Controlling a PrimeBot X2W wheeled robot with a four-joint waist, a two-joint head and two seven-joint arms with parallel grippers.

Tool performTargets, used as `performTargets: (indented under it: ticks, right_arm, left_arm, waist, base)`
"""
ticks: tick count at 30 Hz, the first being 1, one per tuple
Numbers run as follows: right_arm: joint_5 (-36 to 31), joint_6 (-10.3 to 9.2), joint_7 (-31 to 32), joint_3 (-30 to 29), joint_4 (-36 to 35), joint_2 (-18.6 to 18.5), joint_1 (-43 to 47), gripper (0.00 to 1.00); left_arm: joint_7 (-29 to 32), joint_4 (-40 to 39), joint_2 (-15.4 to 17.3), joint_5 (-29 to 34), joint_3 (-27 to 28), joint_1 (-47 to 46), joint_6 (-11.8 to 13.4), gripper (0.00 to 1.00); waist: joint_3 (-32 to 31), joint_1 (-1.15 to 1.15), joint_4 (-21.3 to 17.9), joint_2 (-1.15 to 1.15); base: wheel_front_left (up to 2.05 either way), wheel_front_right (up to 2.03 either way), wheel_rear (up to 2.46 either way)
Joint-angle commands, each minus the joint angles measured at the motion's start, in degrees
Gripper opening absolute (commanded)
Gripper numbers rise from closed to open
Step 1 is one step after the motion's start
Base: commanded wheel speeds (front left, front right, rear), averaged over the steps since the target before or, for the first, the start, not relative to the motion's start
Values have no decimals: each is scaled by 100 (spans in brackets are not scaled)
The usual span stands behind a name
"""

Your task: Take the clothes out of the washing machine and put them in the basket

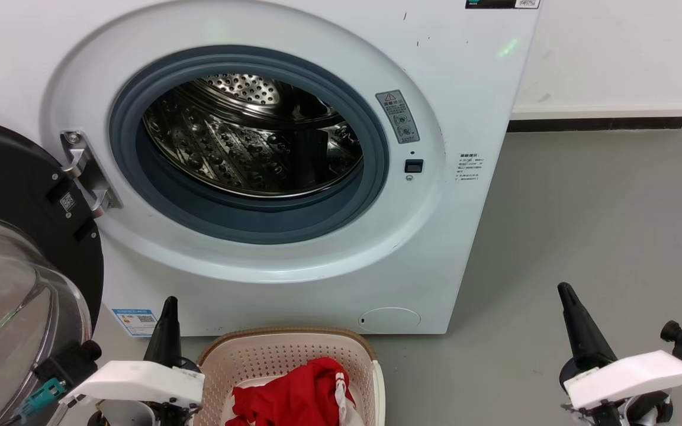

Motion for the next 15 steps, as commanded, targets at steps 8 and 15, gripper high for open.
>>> performTargets:
  ticks: [8,15]
  right_arm:
    - [956,0,86,-94,103,-56,-266,0]
    - [1455,0,138,-145,186,-60,-309,0]
  left_arm:
    - [216,6,-31,-884,132,-210,-120,0]
    - [339,40,-45,-1349,192,-228,-170,0]
  waist:
    - [13,0,20,0]
    - [21,0,32,0]
  base:
    - [0,0,0]
    - [0,0,0]
